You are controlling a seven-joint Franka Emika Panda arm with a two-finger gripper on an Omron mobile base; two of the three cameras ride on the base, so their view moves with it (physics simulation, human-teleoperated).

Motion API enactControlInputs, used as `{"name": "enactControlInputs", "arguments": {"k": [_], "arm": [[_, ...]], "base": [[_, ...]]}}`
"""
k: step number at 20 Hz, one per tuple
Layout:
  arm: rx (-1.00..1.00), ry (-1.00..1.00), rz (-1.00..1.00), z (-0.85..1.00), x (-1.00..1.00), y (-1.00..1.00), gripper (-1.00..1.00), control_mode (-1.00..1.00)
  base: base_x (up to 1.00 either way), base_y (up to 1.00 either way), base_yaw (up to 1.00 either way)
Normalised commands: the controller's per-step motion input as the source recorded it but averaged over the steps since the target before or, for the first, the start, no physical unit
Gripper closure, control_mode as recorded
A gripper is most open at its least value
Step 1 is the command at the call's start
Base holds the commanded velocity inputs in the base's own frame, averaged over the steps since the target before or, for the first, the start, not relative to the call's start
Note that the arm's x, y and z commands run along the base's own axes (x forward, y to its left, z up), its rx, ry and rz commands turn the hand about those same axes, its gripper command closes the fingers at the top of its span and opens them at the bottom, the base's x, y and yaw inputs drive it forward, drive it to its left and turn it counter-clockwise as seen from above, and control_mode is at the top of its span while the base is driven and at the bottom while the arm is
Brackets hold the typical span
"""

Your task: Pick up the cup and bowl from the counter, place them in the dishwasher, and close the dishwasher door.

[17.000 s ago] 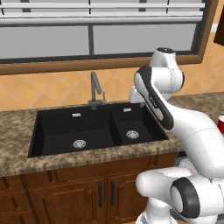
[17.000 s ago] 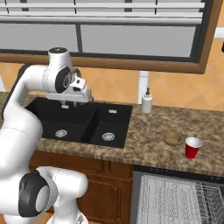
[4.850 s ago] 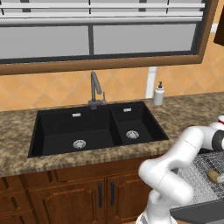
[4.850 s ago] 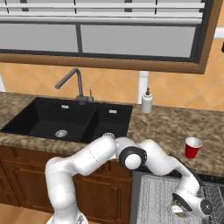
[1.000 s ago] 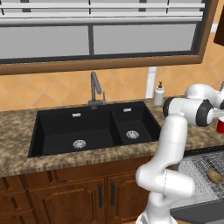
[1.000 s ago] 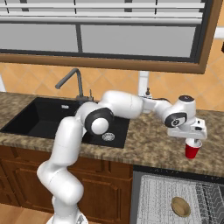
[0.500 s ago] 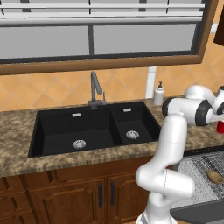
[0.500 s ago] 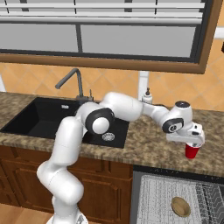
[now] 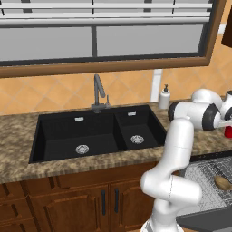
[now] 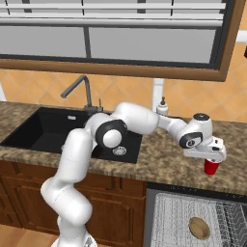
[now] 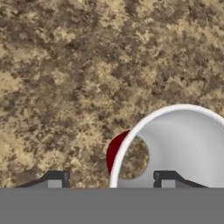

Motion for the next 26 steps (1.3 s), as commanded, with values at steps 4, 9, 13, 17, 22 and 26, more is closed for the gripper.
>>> {"name": "enactControlInputs", "arguments": {"k": [4, 9, 13, 17, 22, 26], "arm": [[0.00, -0.01, 0.00, -0.05, 0.04, 0.00, 1.00, -1.00], [-0.01, 0.00, 0.00, 0.02, -0.01, 0.02, 1.00, -1.00], [-0.02, -0.10, -0.02, 0.11, -0.62, 0.08, 1.00, -1.00], [0.07, -0.18, 0.00, 0.38, -1.00, 0.00, 1.00, -1.00], [0.19, -0.06, 0.00, 0.32, -1.00, 0.00, 1.00, -1.00], [0.14, -0.12, 0.08, 0.53, -1.00, 0.00, 1.00, -1.00]], "base": [[0.00, 0.00, 0.00], [0.00, 0.00, 0.00], [0.00, 0.00, 0.00], [0.00, 0.00, 0.00], [0.00, 0.00, 0.00], [0.00, 0.00, 0.00]]}}
